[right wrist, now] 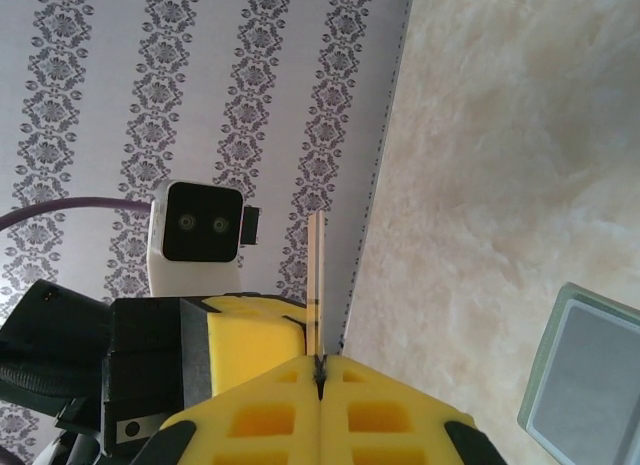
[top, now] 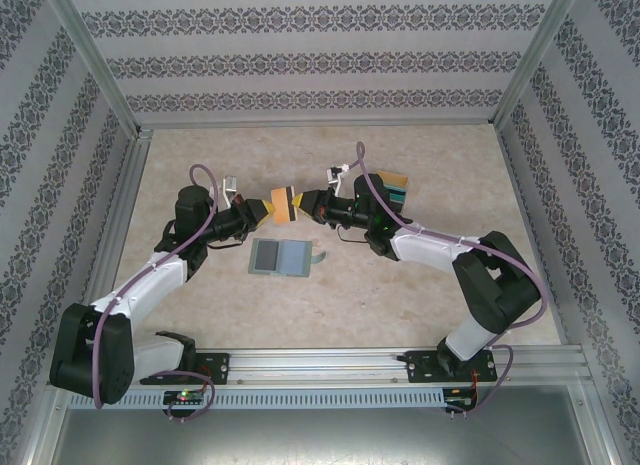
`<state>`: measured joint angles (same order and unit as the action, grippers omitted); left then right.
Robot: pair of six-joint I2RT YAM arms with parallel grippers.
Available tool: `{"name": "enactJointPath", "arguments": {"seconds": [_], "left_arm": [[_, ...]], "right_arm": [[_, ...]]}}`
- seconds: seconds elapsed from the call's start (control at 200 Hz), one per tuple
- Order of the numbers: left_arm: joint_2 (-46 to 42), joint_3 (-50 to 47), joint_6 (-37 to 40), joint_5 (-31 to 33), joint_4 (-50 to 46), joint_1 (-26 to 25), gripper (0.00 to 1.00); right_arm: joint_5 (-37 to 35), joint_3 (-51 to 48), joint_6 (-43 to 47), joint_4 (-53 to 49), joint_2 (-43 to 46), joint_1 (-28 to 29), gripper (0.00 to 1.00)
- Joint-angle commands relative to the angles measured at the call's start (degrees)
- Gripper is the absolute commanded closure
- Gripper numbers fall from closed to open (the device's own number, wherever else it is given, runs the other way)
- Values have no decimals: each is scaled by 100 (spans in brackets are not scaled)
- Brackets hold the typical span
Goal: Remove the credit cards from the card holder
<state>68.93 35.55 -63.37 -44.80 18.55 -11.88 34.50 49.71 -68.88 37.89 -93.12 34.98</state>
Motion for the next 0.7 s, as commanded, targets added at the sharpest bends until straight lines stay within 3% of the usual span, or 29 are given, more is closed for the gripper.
{"name": "enactJointPath", "arguments": {"seconds": [0.0,0.07,0.12,0.295,0.475,0.694], "left_arm": [[-31,28,106,-214,145,-29,75],[-63,59,188,-192,-7,-24,48],[-110,104,297,-157,-200,-11,42],[-351,324,771,59,-1106,78,0],[-565,547,1253,291,-1867,90,1],[-711,645,1568,335,-2246,93,1]], "right_arm": [[298,-47,4,356,-32,32,100],[327,-75,69,286,10,-9,100],[332,-105,147,207,67,-64,100],[445,-25,1060,-967,440,-359,100],[319,117,2393,-2565,859,-855,100],[-791,539,5540,-4743,1411,-1202,100]]}}
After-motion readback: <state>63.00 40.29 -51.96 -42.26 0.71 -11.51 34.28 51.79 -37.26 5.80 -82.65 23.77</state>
